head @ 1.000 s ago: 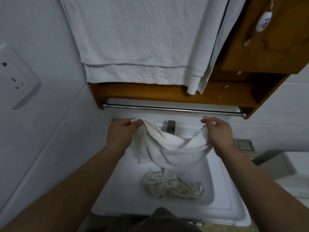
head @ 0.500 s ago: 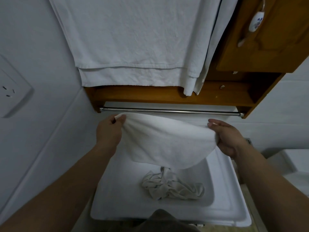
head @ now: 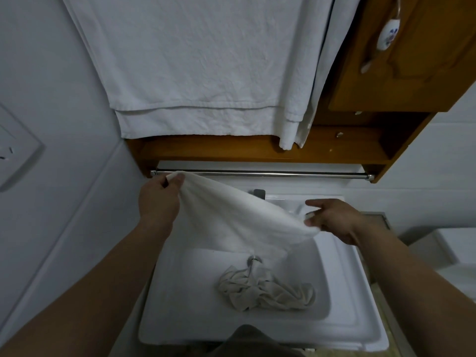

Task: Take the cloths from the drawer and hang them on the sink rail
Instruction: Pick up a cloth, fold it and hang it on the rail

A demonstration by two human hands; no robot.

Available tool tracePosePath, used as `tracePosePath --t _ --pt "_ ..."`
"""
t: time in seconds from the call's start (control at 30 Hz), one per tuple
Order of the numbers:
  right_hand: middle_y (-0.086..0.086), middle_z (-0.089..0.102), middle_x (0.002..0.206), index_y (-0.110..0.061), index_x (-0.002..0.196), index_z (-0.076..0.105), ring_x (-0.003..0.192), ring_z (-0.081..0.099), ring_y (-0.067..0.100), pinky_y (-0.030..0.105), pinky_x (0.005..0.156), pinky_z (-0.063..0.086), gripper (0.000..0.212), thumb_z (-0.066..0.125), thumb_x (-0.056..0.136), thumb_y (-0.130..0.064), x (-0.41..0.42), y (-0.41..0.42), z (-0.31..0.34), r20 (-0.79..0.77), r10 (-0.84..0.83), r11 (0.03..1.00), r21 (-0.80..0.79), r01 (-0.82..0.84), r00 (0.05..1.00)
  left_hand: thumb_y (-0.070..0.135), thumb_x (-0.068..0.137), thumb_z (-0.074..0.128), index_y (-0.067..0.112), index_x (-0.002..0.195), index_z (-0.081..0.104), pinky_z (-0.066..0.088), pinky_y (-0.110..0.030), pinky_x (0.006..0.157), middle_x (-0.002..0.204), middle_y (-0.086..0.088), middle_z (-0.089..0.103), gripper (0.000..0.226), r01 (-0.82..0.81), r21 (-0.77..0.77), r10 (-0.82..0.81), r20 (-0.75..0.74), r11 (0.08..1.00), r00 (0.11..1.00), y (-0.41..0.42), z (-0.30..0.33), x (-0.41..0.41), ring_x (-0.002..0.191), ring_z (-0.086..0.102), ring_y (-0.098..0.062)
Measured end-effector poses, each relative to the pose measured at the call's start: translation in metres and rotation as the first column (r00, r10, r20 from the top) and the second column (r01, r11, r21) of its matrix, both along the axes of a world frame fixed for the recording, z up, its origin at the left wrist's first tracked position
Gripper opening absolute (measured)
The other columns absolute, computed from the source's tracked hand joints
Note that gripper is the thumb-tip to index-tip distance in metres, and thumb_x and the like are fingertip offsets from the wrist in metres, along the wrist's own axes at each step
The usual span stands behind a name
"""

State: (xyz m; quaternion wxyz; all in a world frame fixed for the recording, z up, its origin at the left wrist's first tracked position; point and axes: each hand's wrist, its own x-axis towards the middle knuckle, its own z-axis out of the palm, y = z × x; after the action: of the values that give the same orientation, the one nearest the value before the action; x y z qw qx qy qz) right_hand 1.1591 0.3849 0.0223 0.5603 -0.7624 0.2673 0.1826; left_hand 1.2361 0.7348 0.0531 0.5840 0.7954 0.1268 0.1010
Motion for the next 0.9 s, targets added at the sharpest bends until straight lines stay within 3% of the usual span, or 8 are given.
tracePosePath --t 0.13,0.23,0.3,0.4,0.53,0.67,0.77,0.9 --pt "0.013 0.068 0.122 -0.011 0.132 0.063 0.100 0.066 0.024 0.031 0.089 0.051 0.063 0.083 0.073 -0.004 0.005 0.014 0.001 -0.085 0.261 0.896 -0.349 -0.274 0.962 0.031 0.094 0.061 0.021 0.085 0.066 0.038 -0.018 0.061 0.075 0.014 0.058 0.014 0.030 0.113 -0.030 0.004 0.993 1.000 -0.004 0.005 -0.003 0.070 0.053 -0.001" --pt "0.010 0.067 0.124 -0.011 0.121 0.070 0.101 0.063 0.022 0.029 0.088 0.050 0.044 0.076 0.078 -0.003 0.008 0.021 0.003 -0.081 0.326 0.831 -0.451 -0.326 0.942 0.033 0.093 0.062 0.019 0.094 0.073 0.043 -0.025 0.070 0.078 0.011 0.062 0.018 0.026 0.211 -0.032 0.025 0.977 0.999 -0.002 0.008 -0.005 0.078 0.059 -0.012" --pt "0.012 0.070 0.113 -0.009 0.110 0.074 0.092 0.065 0.023 0.034 0.083 0.055 0.032 0.069 0.081 0.002 0.008 0.024 0.007 0.003 0.270 0.858 -0.455 -0.239 0.963 0.035 0.092 0.062 0.017 0.101 0.075 0.044 -0.029 0.079 0.087 0.004 0.068 0.024 0.009 0.310 -0.020 0.033 0.951 0.999 0.002 0.007 -0.004 0.088 0.062 -0.019" --pt "0.008 0.072 0.096 -0.018 0.090 0.072 0.077 0.060 0.014 0.026 0.063 0.046 0.019 0.062 0.087 -0.003 0.009 0.028 0.017 0.266 0.125 0.884 -0.468 0.015 0.956 0.032 0.090 0.066 0.014 0.102 0.076 0.040 -0.026 0.081 0.098 -0.006 0.072 0.024 0.024 0.443 -0.052 0.051 0.896 0.997 0.006 0.009 -0.006 0.095 0.064 -0.025" --pt "-0.008 0.068 0.092 -0.023 0.095 0.071 0.083 0.061 0.008 0.026 0.073 0.050 0.008 0.070 0.089 -0.017 0.010 0.041 0.039 0.515 0.056 0.929 -0.341 0.144 0.855 0.025 0.087 0.070 0.014 0.097 0.076 0.037 -0.024 0.079 0.093 -0.004 0.069 0.017 0.080 0.508 -0.082 -0.018 0.858 0.996 0.008 0.005 -0.004 0.090 0.061 -0.022" --pt "-0.006 0.071 0.094 -0.020 0.096 0.075 0.088 0.066 0.014 0.034 0.081 0.055 0.011 0.074 0.087 -0.025 0.016 0.040 0.040 0.481 0.004 0.956 -0.260 0.138 0.877 0.031 0.080 0.075 0.019 0.088 0.076 0.053 -0.039 0.081 0.084 -0.004 0.071 0.014 0.096 0.312 -0.058 -0.128 0.945 0.990 0.015 0.004 0.000 0.085 0.066 -0.026" --pt "0.001 0.071 0.096 -0.022 0.087 0.074 0.095 0.066 0.026 0.049 0.092 0.055 0.004 0.071 0.089 -0.021 0.017 0.023 0.030 0.420 -0.204 0.948 -0.142 0.286 0.884 0.039 0.063 0.082 0.028 0.067 0.073 0.057 -0.046 0.083 0.077 -0.001 0.072 0.014 0.093 0.140 -0.065 -0.192 0.986 0.979 0.025 0.004 0.007 0.082 0.070 -0.027" --pt "0.007 0.073 0.096 -0.023 0.078 0.074 0.096 0.067 0.032 0.055 0.092 0.055 0.010 0.072 0.086 -0.018 0.016 0.014 0.021 0.385 -0.388 0.902 -0.029 0.431 0.838 0.043 0.052 0.082 0.035 0.067 0.075 0.058 -0.050 0.082 0.076 -0.003 0.074 0.019 0.117 0.038 -0.105 -0.222 0.992 0.969 0.027 -0.002 0.012 0.078 0.072 -0.026"
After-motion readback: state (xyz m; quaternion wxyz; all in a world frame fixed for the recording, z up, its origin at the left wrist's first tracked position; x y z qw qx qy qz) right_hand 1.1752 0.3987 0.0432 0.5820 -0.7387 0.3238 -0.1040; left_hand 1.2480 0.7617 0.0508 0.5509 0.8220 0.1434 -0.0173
